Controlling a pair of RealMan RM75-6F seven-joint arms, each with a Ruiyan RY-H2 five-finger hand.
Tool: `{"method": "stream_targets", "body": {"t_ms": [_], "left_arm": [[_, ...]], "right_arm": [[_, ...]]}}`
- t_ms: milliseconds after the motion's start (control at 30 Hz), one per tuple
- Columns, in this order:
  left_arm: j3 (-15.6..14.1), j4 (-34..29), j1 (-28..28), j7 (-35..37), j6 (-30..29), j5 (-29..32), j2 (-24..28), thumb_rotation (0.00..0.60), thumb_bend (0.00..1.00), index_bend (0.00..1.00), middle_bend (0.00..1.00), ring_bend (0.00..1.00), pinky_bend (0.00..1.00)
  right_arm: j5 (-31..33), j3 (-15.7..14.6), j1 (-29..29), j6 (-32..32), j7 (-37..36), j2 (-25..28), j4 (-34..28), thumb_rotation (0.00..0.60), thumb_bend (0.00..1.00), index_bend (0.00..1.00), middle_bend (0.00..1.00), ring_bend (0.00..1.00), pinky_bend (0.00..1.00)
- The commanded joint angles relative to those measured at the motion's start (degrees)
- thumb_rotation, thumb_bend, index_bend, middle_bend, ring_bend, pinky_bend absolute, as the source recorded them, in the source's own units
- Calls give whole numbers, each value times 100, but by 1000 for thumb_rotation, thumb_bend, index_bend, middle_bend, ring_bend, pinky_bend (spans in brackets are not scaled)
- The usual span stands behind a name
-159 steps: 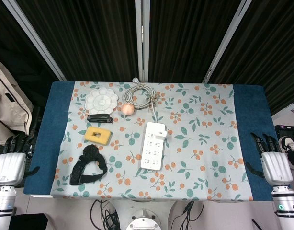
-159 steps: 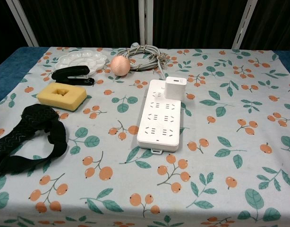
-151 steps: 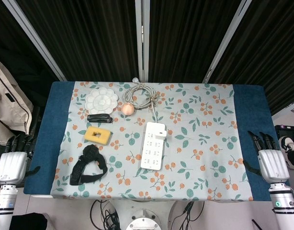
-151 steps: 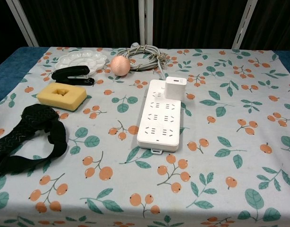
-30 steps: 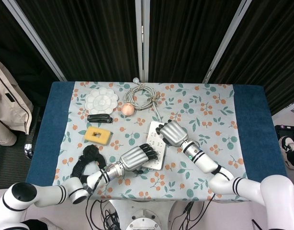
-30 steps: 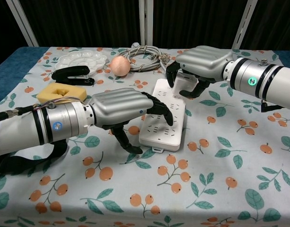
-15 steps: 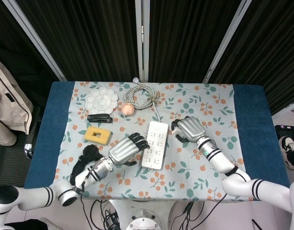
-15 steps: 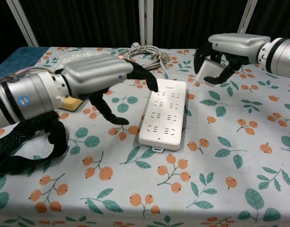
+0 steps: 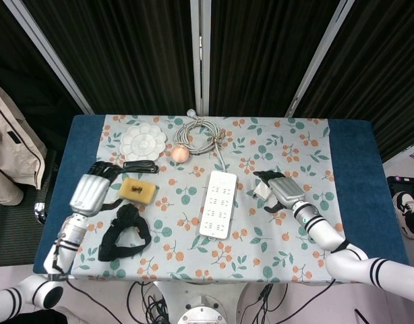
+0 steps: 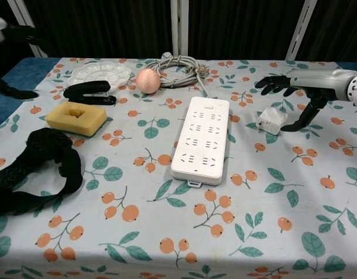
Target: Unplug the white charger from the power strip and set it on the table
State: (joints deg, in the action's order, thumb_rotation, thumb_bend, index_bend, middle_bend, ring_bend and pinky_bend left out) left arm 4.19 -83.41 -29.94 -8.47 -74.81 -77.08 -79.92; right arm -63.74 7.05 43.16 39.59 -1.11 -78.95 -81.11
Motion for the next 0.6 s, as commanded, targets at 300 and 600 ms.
{"method": "stream_targets", "body": {"t_ms": [300, 600], "left_arm": [[-254, -790, 1310, -180, -1146, 305, 1080, 600, 157, 256, 244, 168, 135], [-505, -1464, 2151, -684, -2178, -49, 1307, 600, 157, 256, 243, 167, 118]], "right_arm": [[-465, -305, -1623, 2991, 900, 1152, -1441, 600, 74, 0, 50, 0, 19], [-1420, -917, -3172, 4884, 301, 1761, -2130, 600, 75, 0, 62, 0, 19]]}}
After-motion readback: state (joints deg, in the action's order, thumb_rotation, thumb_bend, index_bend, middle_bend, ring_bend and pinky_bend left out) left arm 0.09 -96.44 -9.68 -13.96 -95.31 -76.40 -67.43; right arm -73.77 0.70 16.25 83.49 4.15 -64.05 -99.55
